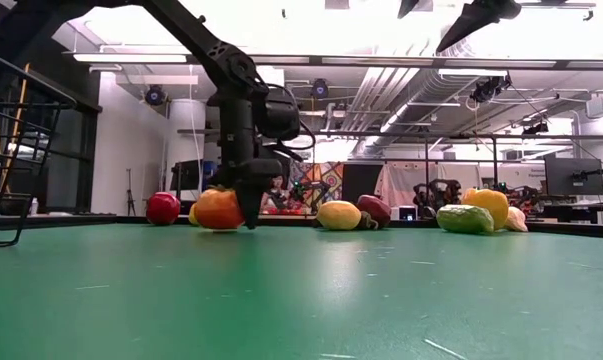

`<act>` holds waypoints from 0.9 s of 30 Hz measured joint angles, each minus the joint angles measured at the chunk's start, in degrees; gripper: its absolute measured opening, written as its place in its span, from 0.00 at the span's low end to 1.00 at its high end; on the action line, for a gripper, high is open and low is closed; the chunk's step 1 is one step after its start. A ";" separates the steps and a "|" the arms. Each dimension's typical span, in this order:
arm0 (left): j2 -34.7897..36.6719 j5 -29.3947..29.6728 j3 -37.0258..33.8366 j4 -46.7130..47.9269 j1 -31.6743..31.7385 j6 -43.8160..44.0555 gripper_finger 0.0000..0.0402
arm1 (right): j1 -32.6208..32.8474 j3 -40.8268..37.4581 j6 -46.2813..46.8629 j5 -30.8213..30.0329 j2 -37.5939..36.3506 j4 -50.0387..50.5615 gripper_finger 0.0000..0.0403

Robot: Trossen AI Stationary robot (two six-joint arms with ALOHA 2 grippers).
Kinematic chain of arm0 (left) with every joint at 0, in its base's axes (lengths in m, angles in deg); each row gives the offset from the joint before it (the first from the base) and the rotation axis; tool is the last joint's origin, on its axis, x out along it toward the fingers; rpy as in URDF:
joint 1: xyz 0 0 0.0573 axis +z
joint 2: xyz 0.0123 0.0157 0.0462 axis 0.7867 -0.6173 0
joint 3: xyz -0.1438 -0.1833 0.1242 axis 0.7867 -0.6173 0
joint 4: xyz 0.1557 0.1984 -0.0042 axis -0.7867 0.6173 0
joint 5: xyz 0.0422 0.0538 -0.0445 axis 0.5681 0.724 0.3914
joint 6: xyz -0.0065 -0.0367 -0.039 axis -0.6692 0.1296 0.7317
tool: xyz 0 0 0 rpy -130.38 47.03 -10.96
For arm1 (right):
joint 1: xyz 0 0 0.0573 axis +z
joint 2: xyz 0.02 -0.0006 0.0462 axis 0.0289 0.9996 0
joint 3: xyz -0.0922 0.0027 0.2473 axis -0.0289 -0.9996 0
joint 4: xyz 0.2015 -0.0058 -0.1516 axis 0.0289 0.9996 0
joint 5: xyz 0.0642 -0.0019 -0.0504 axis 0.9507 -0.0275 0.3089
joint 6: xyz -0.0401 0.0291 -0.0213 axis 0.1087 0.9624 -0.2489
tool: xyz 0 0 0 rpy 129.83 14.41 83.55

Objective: Sort produce into baskets
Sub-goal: Put the orange tomato into the black wire basket

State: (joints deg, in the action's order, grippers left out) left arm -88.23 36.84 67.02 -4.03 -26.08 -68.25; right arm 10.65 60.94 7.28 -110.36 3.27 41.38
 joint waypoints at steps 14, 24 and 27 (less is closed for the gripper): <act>0.15 4.81 3.94 12.20 -0.45 -7.23 0.63 | 0.00 0.00 0.01 -0.02 0.00 -0.02 0.93; 12.35 -14.19 6.41 -8.89 -8.14 -3.97 0.65 | 0.38 0.00 -3.04 -0.69 -4.03 -0.06 0.93; 14.44 -14.58 6.40 -16.49 -12.56 -1.69 0.65 | 0.85 0.00 -3.21 -2.63 -7.09 -0.02 0.93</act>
State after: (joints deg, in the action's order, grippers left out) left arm -73.79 22.26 73.42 -20.53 -38.64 -69.93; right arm 11.51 60.94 4.07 -112.98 -3.81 41.36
